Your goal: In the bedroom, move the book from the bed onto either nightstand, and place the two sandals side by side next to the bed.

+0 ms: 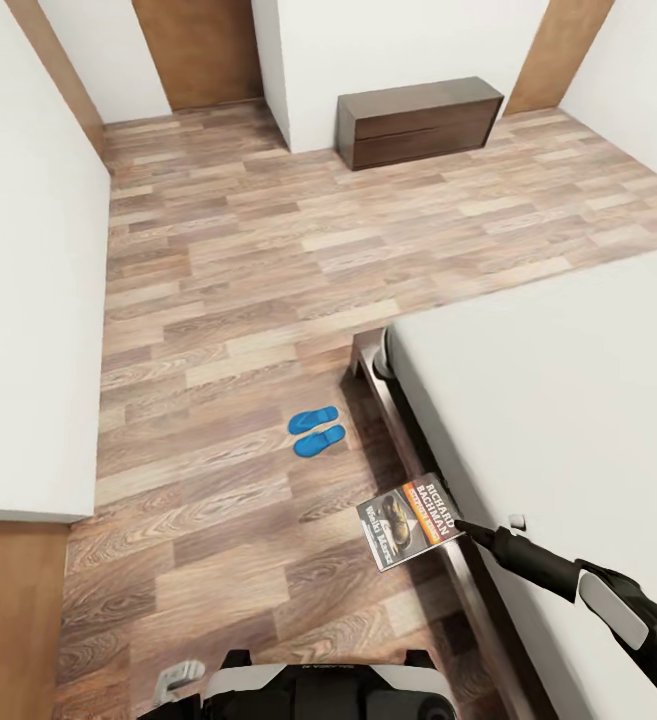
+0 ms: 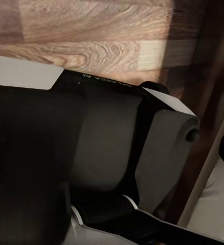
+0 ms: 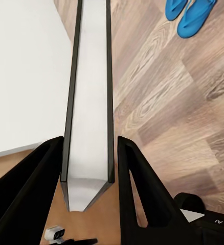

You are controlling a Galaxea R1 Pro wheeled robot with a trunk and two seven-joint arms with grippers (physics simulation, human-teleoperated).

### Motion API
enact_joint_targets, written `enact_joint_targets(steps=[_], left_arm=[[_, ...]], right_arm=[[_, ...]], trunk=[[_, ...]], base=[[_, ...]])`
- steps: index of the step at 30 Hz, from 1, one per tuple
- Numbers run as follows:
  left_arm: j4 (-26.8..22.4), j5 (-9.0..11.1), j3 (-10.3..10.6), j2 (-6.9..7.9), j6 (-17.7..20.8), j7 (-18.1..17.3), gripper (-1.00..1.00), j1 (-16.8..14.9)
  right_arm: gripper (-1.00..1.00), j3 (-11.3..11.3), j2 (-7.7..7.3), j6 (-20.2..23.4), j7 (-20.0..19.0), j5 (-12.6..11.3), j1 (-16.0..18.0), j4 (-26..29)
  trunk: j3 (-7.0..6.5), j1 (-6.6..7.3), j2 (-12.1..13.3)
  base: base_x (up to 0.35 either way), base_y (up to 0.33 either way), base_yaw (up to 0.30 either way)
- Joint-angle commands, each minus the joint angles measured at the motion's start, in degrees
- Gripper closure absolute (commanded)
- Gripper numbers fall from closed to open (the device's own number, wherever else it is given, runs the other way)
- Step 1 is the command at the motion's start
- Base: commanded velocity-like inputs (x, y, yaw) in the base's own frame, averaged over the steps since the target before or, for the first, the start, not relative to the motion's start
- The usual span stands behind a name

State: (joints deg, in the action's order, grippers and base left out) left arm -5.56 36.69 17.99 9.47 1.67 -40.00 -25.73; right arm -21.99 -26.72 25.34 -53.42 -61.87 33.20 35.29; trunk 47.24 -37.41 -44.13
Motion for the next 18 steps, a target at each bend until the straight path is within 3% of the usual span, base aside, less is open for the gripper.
enact_joint_targets(steps=[1, 18], left_arm=[[0.0, 0.6, 0.5, 0.02, 0.2, -0.2, -1.0, 0.0], [0.0, 0.6, 0.5, 0.02, 0.2, -0.2, -1.0, 0.0]], right_arm=[[1.0, -0.2, -0.06, 0.5, 0.0, -0.7, 0.0, 0.0], [1.0, -0.2, -0.04, 0.5, 0.0, -0.7, 0.0, 0.0]], trunk=[[0.04, -0.01, 0.0], [0.04, -0.01, 0.0]], base=[[0.0, 0.0, 0.291], [0.0, 0.0, 0.291]])
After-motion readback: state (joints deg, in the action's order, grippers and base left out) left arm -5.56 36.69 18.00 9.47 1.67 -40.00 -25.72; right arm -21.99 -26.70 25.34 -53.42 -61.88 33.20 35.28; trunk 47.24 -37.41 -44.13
